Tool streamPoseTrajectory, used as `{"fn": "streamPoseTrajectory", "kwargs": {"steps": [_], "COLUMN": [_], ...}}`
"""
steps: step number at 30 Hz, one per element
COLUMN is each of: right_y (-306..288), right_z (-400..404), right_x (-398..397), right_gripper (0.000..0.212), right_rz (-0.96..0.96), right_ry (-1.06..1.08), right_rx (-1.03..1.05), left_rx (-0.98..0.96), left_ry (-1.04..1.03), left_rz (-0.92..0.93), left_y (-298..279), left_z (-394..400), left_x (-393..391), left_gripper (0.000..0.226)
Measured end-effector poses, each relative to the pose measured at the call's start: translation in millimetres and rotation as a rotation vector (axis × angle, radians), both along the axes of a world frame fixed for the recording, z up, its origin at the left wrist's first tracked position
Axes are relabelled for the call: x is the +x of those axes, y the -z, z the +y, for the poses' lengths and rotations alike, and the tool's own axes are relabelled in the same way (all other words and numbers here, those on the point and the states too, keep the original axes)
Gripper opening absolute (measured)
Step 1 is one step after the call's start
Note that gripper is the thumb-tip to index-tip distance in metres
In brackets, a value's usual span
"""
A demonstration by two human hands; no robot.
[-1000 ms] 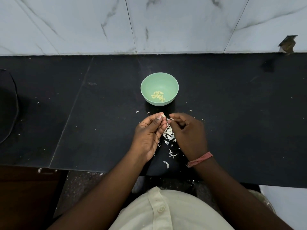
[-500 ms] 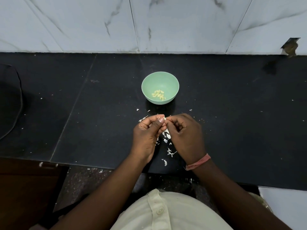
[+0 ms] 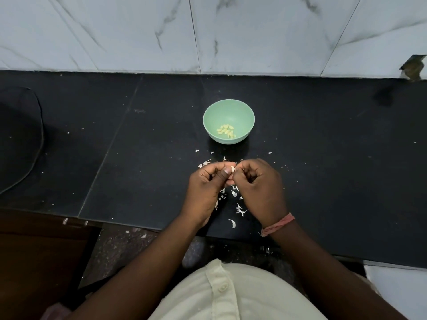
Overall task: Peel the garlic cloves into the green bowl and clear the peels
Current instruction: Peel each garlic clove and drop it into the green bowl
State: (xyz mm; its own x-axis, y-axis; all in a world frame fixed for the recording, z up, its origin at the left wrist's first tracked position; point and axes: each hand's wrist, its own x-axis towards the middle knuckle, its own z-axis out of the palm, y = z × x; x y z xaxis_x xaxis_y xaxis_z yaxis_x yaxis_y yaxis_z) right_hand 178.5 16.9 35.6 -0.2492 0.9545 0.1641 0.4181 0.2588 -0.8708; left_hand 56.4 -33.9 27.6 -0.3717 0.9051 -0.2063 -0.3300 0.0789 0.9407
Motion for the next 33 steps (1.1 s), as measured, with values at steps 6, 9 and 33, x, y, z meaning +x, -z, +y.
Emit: {"fn": "streamPoseTrajectory", "kwargs": {"steps": [6, 9, 33], "right_y": [-0.7, -2.3, -3.5], "right_z": [-2.8, -5.8, 0.9], "right_x": [-2.0, -3.6, -2.6], "right_gripper": [0.010, 0.010, 0.005], "right_rz": [0.004, 0.007, -0.099], "right_ry": [0.032, 0.042, 0.088], "right_rx": [-0.020, -0.022, 0.090], "left_rx": [-0.009, -0.007, -0.034], "left_ry": [-0.019, -0.039, -0.051], "left_rz": [-0.088, -0.122, -0.347], "left_y": [-5.8, -5.4, -8.7], "left_z": [-0.3, -1.5, -1.0], "left_x": [2.1, 0.6, -1.4], "left_gripper": [0.019, 0.019, 0.015]}}
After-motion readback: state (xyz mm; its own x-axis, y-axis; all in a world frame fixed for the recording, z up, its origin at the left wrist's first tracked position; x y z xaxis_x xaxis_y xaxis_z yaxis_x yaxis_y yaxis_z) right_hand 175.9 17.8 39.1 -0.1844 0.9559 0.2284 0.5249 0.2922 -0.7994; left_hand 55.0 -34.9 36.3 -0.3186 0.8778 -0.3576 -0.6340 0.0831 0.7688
